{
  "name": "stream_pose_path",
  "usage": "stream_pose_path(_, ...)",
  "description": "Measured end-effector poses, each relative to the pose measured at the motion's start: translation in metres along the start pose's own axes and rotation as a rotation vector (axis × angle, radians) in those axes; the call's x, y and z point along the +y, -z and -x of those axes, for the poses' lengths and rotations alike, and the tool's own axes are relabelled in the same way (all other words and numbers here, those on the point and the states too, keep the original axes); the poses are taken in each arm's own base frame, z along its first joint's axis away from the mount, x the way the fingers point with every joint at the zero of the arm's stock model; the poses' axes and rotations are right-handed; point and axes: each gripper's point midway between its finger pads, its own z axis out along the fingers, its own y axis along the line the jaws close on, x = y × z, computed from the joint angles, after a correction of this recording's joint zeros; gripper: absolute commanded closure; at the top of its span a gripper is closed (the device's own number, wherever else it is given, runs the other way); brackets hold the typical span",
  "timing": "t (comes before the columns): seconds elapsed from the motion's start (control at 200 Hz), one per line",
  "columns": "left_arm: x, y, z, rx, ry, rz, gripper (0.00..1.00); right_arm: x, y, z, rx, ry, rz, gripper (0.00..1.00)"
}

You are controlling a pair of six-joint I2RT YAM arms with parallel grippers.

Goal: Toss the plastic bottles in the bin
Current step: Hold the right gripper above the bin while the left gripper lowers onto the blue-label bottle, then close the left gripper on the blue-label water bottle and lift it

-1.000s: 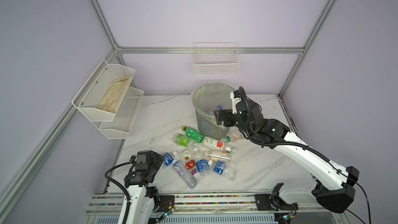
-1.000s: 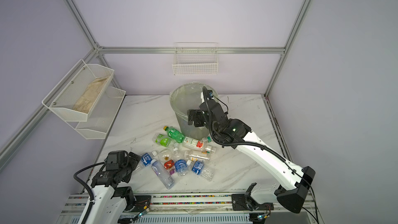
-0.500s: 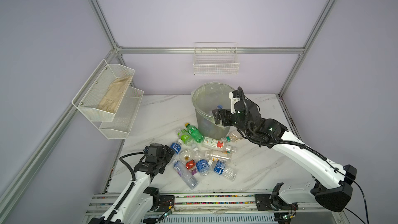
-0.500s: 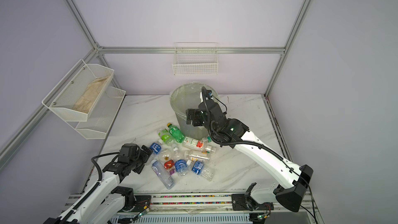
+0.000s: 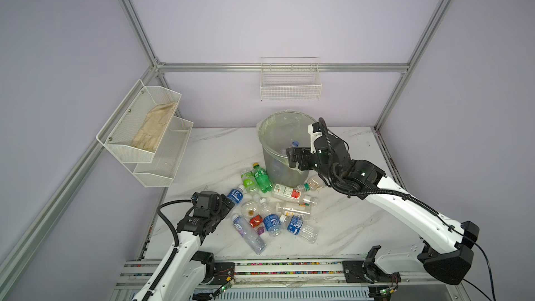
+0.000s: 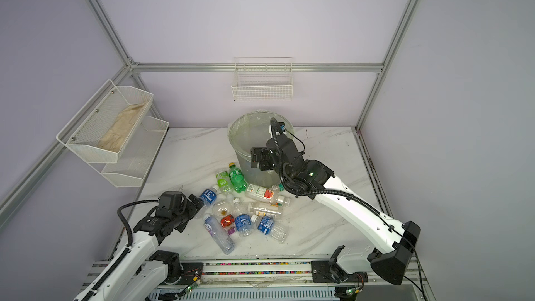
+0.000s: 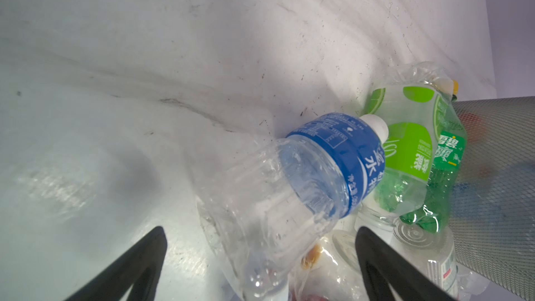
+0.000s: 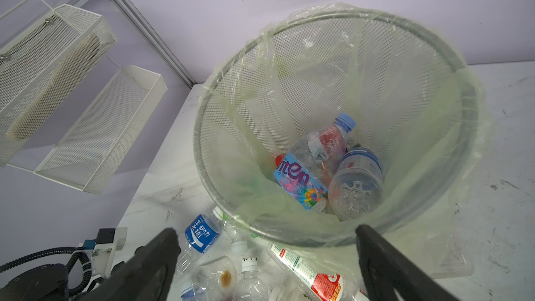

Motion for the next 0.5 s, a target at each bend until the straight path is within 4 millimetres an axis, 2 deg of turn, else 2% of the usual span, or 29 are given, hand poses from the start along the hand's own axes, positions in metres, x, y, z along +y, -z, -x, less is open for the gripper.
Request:
stream_pose_path(0.3, -0.024, 0.022, 0.025, -0.063, -0.141, -0.01, 0.0, -0.001, 0.0, 0.0, -0.002, 0.008, 0.0, 0.02)
stream_pose_path(0.395, -0.042, 0.03, 0.036, -0.076, -0.24, -0.023, 0.0, -0.001, 0.002, -0.002, -0.009, 0.02, 0.012, 0.03)
stream_pose_path(0.5, -0.071, 0.033, 0.05, -0.063, -0.378, -0.034, 0.0, 0.0, 0.008, -0.002, -0.021, 0.03, 0.039, 0.02)
